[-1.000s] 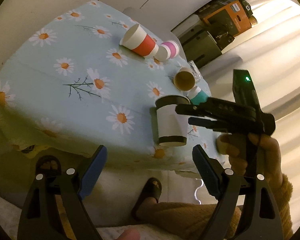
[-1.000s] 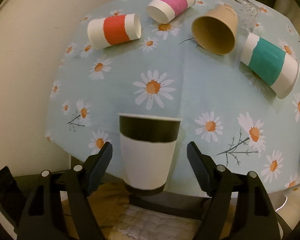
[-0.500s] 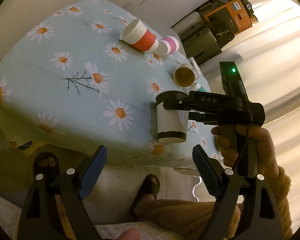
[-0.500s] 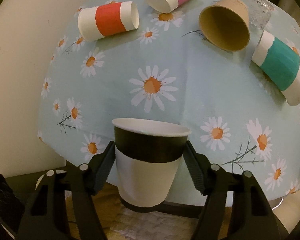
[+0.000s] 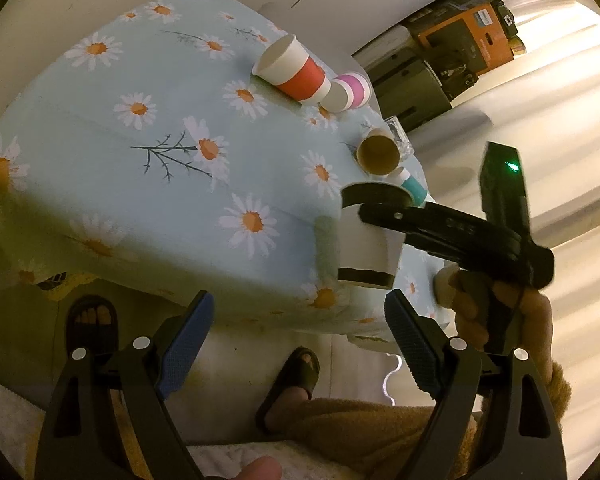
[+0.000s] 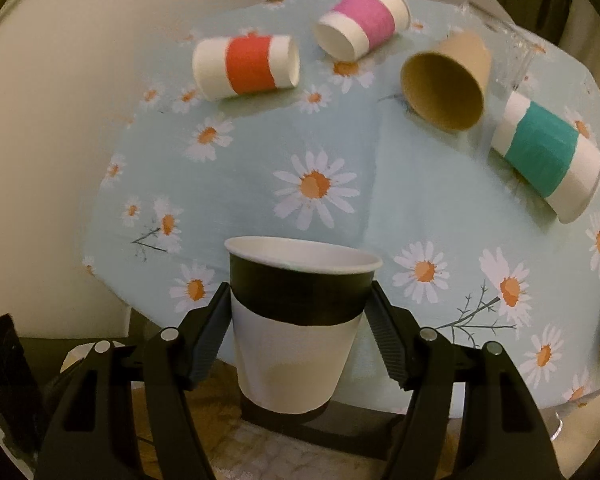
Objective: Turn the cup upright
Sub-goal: 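Carry the upright cup with the right gripper and lower it onto the tablecloth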
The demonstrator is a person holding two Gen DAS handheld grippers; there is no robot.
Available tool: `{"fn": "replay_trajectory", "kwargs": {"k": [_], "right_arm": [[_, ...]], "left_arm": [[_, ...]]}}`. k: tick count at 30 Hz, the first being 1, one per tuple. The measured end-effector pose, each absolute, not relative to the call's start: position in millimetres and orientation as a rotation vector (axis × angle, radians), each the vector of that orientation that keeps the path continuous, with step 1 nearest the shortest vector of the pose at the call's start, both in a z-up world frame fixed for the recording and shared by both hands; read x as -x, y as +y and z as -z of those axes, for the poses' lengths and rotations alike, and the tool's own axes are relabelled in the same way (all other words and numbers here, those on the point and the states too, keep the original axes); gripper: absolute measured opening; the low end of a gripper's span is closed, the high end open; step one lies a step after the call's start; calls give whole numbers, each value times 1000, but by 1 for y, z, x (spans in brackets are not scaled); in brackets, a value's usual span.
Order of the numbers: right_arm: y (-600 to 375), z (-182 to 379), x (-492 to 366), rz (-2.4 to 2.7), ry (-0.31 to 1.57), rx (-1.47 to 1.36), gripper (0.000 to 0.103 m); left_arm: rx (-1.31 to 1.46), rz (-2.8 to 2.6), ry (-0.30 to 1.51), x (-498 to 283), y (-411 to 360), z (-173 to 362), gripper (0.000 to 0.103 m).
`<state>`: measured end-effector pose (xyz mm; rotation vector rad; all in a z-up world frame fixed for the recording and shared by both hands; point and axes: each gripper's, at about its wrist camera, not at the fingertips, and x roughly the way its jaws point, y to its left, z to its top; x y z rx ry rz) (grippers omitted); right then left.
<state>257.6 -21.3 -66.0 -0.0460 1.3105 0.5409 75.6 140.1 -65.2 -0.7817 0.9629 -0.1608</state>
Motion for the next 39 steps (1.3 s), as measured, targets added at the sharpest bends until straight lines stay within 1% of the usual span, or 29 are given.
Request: {"fn": "replay_trajectory", "kwargs": {"k": [10,14,19,21,25,31,39], "right_arm": [[-47,27,-219,-554,982,-4,66],[-49,16,-202,-513,829,25,66],[-50,14,-189,-483,659,21,66],[-52,14,-178,-466,548,13,66],[-48,19,-165,-438,431,33,66],[-45,41,-156,-288,310,60,66],[-27,83,-153,-160,258,124,66]], "left_arm": [[835,167,960,-75,145,71,85],[838,150,962,-77,146,72,85],[860,118,972,-78,150,77,85],[856,110,974,-79,150,78,85],[862,102,959,-80,152,77,85],[859,88,940,-82,155,76,85],[834,63,951,-86,152,77,85]]}}
